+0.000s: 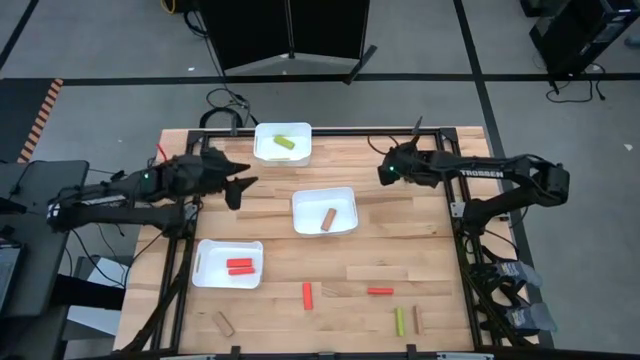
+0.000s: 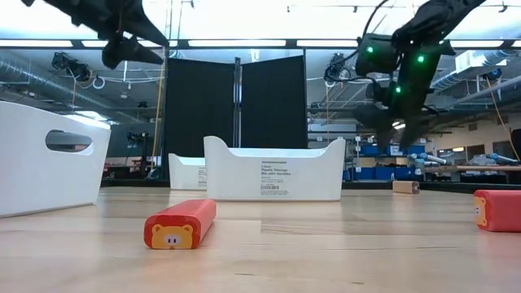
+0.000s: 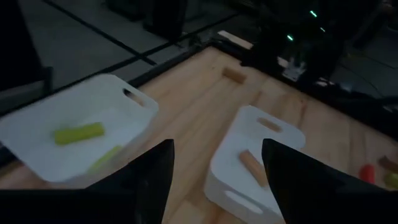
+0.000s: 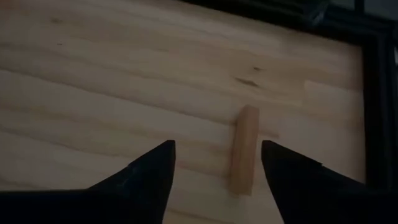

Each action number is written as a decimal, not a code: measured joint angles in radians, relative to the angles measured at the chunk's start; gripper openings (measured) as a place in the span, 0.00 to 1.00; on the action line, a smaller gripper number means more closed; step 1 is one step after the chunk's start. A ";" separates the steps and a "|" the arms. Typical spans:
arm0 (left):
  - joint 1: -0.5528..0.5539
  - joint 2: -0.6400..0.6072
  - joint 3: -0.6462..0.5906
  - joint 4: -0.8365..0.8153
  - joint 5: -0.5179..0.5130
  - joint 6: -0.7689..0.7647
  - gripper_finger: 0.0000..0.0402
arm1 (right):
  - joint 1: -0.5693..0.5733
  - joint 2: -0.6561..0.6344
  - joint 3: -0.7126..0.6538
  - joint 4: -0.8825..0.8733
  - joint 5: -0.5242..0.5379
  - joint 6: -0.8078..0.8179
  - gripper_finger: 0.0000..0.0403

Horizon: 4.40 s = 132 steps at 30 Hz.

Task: Sort blocks
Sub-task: Put the brown block into the middle white bin, then put the orange block into the bottom white bin

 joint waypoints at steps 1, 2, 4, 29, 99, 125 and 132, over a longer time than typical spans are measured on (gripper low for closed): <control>-0.013 -0.008 -0.026 0.020 0.000 -0.003 0.62 | -0.016 0.000 -0.006 0.010 -0.018 -0.010 0.64; -0.026 -0.014 -0.049 0.041 0.000 -0.005 0.62 | -0.031 0.000 -0.012 0.012 -0.042 -0.020 0.66; -0.049 -0.017 -0.085 0.078 0.002 -0.018 0.62 | -0.059 0.000 -0.026 0.012 -0.075 -0.031 0.70; -0.131 -0.015 -0.175 0.250 0.009 -0.018 0.62 | -0.181 0.000 -0.336 0.366 -0.096 -0.071 0.56; -0.438 0.509 0.086 0.255 0.213 0.336 0.59 | 0.363 -0.102 -0.096 1.183 -0.323 -0.861 0.71; -0.536 1.324 0.795 -0.394 0.301 0.926 0.58 | 0.466 -0.315 -0.096 1.003 -0.305 -0.933 0.69; -0.615 1.420 0.873 -0.390 0.212 0.965 0.58 | 0.505 -0.292 -0.096 1.031 -0.287 -0.938 0.69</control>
